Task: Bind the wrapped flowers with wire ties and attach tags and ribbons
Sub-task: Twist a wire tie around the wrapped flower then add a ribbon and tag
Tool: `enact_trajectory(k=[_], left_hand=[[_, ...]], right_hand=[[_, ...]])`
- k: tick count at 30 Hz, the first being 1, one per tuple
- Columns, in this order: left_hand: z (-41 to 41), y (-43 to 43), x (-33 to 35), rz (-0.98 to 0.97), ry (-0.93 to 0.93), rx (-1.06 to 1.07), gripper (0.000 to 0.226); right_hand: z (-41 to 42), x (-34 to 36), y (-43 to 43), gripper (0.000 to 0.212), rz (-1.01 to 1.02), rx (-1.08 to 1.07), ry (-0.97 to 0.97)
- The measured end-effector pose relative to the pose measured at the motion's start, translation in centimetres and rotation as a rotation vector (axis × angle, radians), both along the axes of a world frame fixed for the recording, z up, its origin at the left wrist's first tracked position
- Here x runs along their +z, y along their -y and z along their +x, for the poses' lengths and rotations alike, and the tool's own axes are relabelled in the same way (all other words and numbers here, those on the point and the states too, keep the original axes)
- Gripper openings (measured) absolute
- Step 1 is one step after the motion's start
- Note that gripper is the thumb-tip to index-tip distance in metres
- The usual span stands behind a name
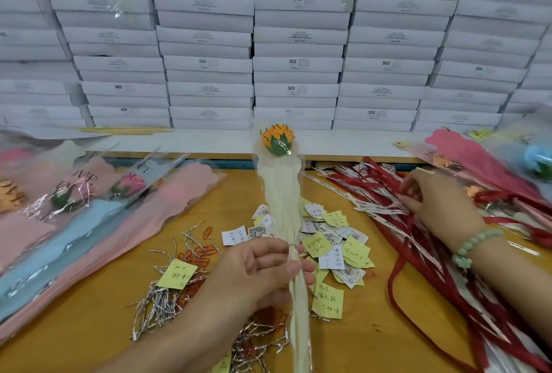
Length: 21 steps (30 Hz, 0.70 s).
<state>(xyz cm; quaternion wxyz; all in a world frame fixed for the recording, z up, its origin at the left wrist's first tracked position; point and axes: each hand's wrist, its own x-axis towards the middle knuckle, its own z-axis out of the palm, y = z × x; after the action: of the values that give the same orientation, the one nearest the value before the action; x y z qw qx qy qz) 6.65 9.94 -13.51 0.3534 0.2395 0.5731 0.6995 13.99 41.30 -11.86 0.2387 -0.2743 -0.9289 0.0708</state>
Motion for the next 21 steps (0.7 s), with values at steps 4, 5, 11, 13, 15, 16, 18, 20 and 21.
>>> enact_trajectory(k=[4, 5, 11, 13, 15, 16, 18, 20, 21], left_hand=[[-0.1, 0.0, -0.1, -0.030, -0.046, -0.001, 0.051], [-0.1, 0.0, -0.1, -0.040, -0.058, 0.002, 0.051], [0.1, -0.1, 0.2, -0.022, -0.074, 0.003, 0.049], [0.3, 0.0, 0.4, 0.000, -0.080, -0.001, 0.042], [0.6, 0.0, 0.6, 0.023, -0.088, 0.003, 0.031], [0.7, 0.0, 0.7, 0.029, -0.090, 0.016, 0.029], [0.7, 0.0, 0.6, 0.023, -0.092, 0.072, 0.031], [0.4, 0.0, 0.4, 0.016, -0.091, 0.087, 0.032], [0.3, 0.0, 0.4, 0.018, -0.090, 0.066, 0.031]], right_hand=[[0.2, 1.0, 1.1, 0.010, 0.058, 0.020, -0.224], [0.2, 1.0, 1.2, 0.010, 0.062, 0.024, -0.248], [-0.4, 2.6, 3.3, 0.010, -0.522, 0.254, -0.566], [-0.4, 3.2, 5.1, 0.007, -0.640, 0.322, -0.522], [-0.3, 3.5, 7.4, 0.008, -0.730, 0.416, -0.396], [-0.3, 3.5, 8.6, 0.010, -0.768, 0.460, -0.309], [-0.1, 3.3, 10.9, 0.013, -0.822, 0.547, -0.117], [0.0, 2.8, 12.5, 0.013, -0.916, 0.618, -0.002], [0.1, 2.7, 13.1, 0.011, -0.974, 0.635, 0.020]])
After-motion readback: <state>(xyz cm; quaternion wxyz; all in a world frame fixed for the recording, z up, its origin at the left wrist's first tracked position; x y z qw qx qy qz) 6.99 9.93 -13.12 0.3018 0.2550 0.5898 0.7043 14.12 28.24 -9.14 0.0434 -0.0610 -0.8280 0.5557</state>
